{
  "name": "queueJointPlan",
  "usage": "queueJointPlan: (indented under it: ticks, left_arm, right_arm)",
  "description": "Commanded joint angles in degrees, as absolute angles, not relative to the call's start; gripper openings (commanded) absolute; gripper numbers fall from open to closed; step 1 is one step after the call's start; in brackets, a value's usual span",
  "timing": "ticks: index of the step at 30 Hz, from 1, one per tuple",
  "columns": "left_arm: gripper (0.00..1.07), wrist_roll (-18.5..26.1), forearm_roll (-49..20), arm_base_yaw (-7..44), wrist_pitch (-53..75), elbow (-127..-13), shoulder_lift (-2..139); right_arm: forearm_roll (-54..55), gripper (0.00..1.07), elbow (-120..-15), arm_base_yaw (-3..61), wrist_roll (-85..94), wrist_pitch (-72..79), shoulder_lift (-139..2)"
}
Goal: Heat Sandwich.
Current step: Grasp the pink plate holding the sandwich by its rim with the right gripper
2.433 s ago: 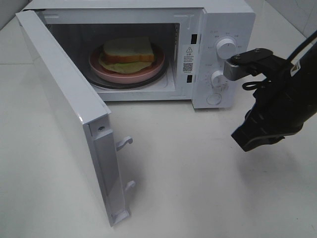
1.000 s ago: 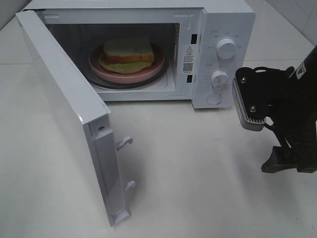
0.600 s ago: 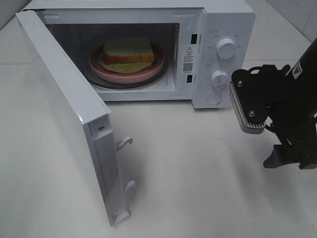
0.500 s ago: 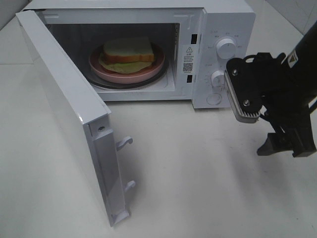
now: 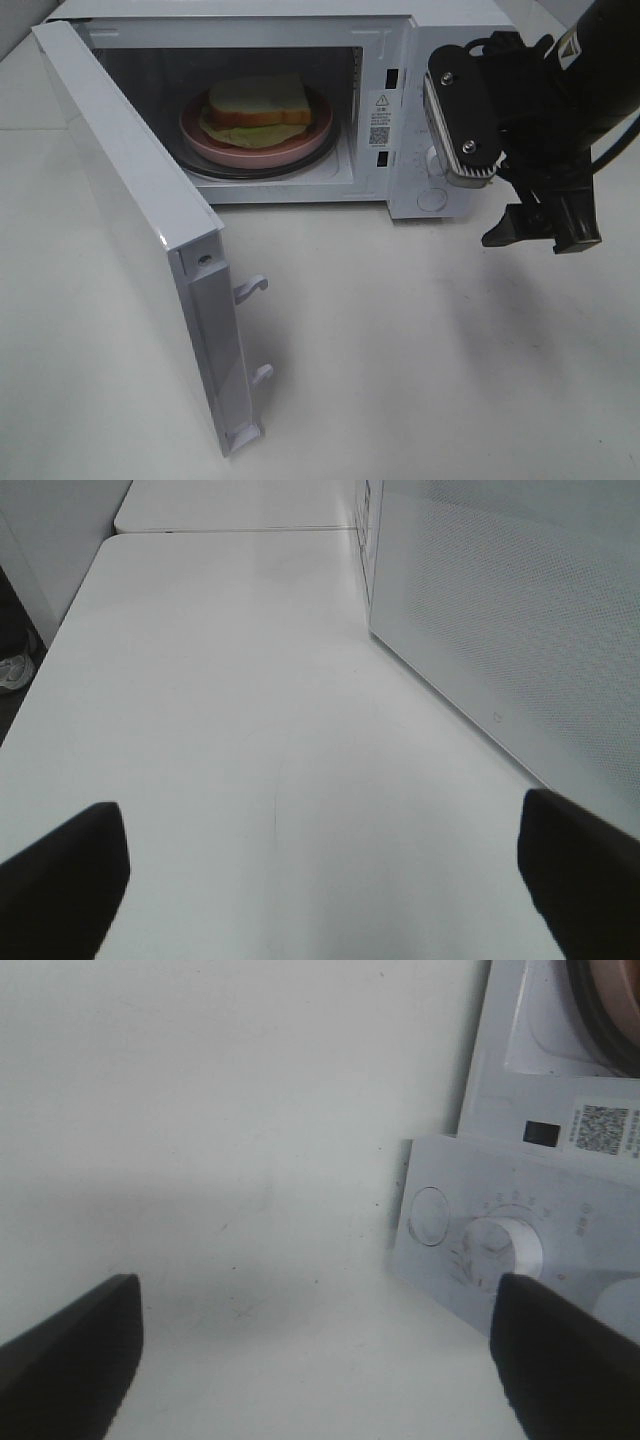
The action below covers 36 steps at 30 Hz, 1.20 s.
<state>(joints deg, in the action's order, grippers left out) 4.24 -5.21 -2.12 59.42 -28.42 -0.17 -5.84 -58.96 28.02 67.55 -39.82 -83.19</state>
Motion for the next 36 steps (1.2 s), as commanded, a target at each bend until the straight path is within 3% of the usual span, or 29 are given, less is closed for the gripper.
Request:
queueJointPlan:
  ticks: [1,21,36]
  left_arm:
    - [1.01,3.95,-5.33,-2.18,58.90,-28.25,-1.78]
    - [1.01,3.95,-5.33,-2.18,58.90,-28.25,-1.78]
    - [1.01,3.95,-5.33,-2.18,58.90,-28.25,-1.78]
  right_arm:
    - [-6.19,0.89,-60.68,28.25,67.49,-39.25,-84.22]
    - [-7.56,0.88,-72.14,33.58,67.49,-34.55,-96.72]
    - [-7.22,0.87,-72.82,34.26,67.72,-29.68,-100.10]
